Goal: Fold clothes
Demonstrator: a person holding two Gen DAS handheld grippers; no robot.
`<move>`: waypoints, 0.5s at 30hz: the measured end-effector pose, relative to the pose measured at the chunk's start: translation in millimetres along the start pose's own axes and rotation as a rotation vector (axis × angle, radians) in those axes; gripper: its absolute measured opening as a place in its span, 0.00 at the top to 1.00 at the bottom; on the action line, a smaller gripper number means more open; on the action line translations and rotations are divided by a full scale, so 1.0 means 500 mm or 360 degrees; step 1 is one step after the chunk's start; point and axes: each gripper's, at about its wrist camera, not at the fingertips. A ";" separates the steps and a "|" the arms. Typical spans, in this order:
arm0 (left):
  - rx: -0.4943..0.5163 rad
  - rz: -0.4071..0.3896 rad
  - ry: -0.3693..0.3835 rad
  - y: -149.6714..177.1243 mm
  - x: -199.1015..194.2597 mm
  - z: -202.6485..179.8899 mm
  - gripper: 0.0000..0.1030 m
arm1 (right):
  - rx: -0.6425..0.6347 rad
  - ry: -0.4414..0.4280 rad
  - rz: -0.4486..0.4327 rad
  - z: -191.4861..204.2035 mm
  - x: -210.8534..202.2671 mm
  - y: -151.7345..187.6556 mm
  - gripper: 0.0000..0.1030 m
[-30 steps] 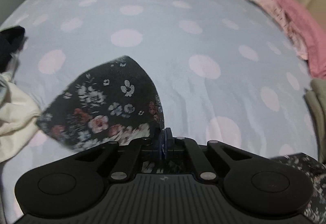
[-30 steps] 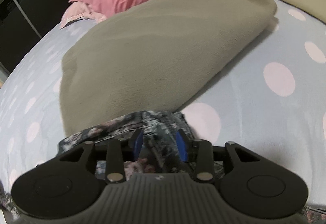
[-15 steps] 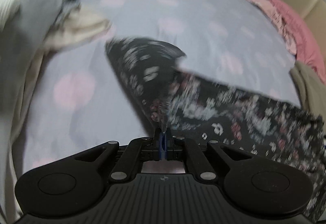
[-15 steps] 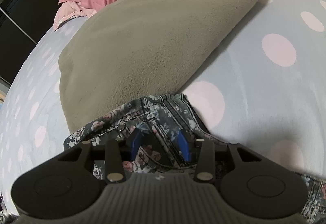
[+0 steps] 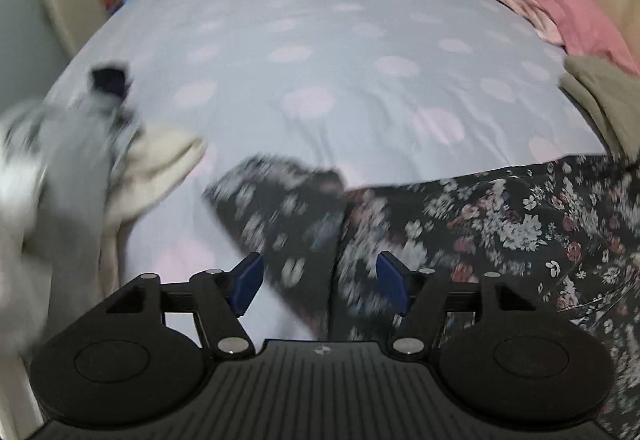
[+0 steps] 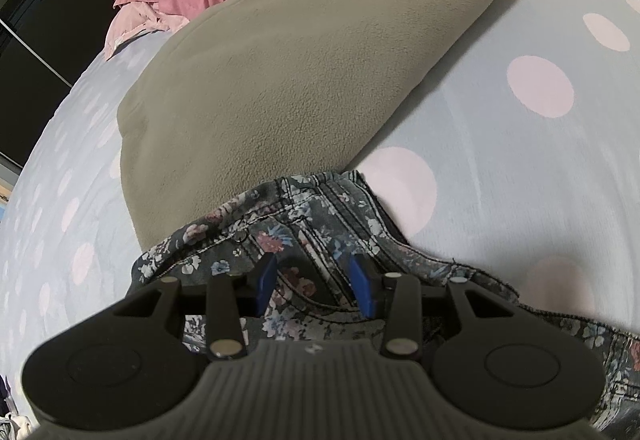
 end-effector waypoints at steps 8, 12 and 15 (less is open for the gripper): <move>0.0456 0.0026 -0.0372 -0.024 0.156 -0.106 0.52 | 0.0005 -0.0005 0.0002 0.000 0.001 -0.004 0.57; 0.0405 0.0041 -0.0424 -0.012 0.169 -0.078 0.92 | -0.0010 -0.0022 0.0003 0.005 0.000 -0.007 0.57; 0.0216 0.0015 -0.0396 -0.006 0.133 -0.025 0.97 | -0.0023 -0.0018 0.0011 0.007 0.005 -0.007 0.57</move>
Point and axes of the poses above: each gripper's, at about its wrist camera, not at the fingertips, and x roughly the way its jaws point, z to its left, y to its underside, and after that the axes turned 4 degrees about -y, right-handed
